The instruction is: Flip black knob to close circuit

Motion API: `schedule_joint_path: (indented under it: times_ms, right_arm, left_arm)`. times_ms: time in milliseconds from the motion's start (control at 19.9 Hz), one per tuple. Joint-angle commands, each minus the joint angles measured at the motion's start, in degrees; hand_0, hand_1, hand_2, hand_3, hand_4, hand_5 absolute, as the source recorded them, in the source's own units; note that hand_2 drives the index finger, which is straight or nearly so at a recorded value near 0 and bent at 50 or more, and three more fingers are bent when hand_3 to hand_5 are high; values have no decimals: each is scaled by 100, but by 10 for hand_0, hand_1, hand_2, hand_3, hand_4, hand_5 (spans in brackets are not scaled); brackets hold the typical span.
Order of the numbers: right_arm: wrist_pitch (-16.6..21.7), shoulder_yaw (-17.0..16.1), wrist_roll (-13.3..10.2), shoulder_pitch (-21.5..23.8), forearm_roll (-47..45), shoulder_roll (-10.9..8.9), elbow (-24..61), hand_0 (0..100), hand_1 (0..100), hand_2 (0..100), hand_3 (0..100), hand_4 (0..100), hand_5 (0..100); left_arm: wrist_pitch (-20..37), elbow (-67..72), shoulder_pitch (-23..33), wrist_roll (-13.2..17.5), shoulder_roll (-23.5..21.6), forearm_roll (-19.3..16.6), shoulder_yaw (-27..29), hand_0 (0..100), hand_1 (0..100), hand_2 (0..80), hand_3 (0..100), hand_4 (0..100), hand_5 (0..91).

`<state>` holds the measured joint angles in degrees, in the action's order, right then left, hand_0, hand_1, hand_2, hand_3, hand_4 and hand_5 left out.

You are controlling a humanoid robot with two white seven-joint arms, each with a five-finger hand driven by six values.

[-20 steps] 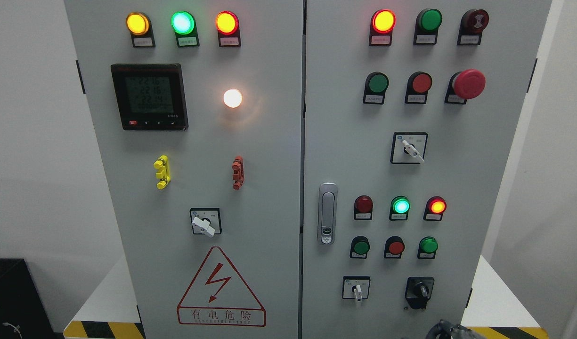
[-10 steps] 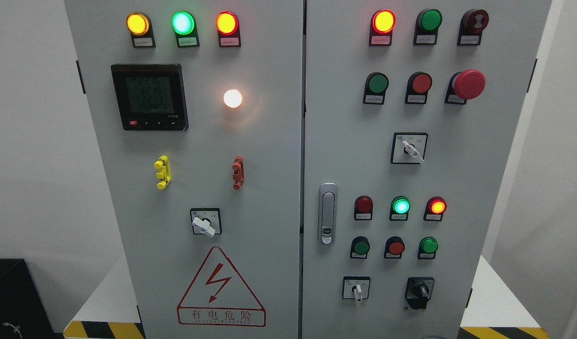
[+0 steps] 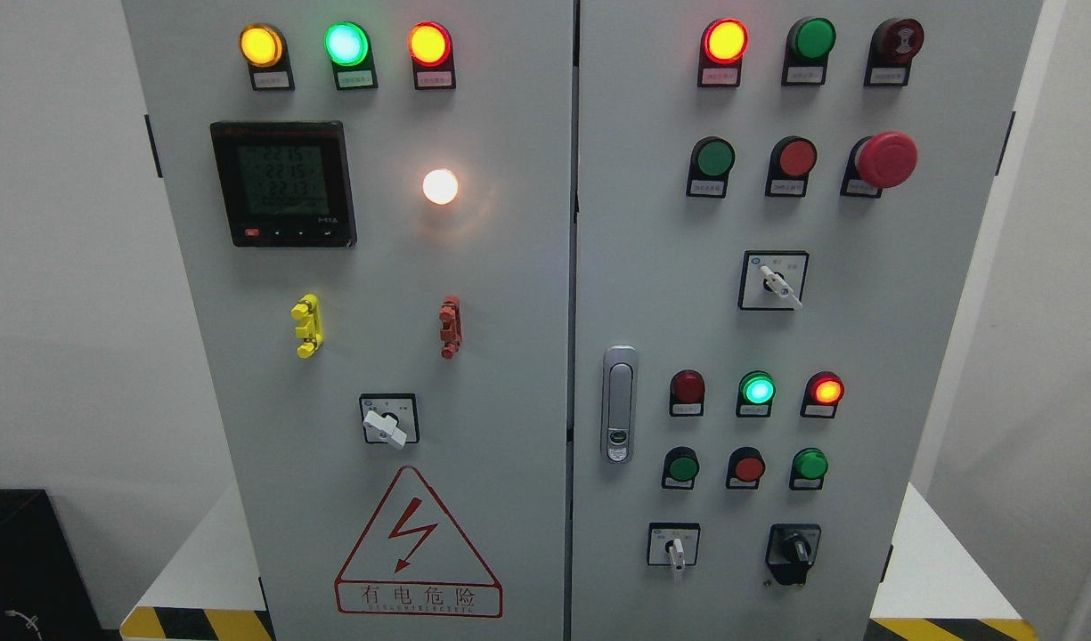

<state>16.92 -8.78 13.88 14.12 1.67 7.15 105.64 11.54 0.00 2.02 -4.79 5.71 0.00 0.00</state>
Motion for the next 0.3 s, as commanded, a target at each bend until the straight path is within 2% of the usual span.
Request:
schedule_joint_path:
  times_ms: [0, 251]
  right_arm:
    - [13, 16, 36, 91, -439, -20, -78, 0, 83, 0, 0, 0, 0]
    - [13, 16, 36, 91, -440, -20, -78, 0, 81, 0, 0, 0, 0]
  left_arm:
    - [-3, 123, 0, -5, 0, -123, -114, 0, 0, 0, 0, 0, 0]
    - [-3, 123, 0, -5, 0, -123, -114, 0, 0, 0, 0, 0, 0]
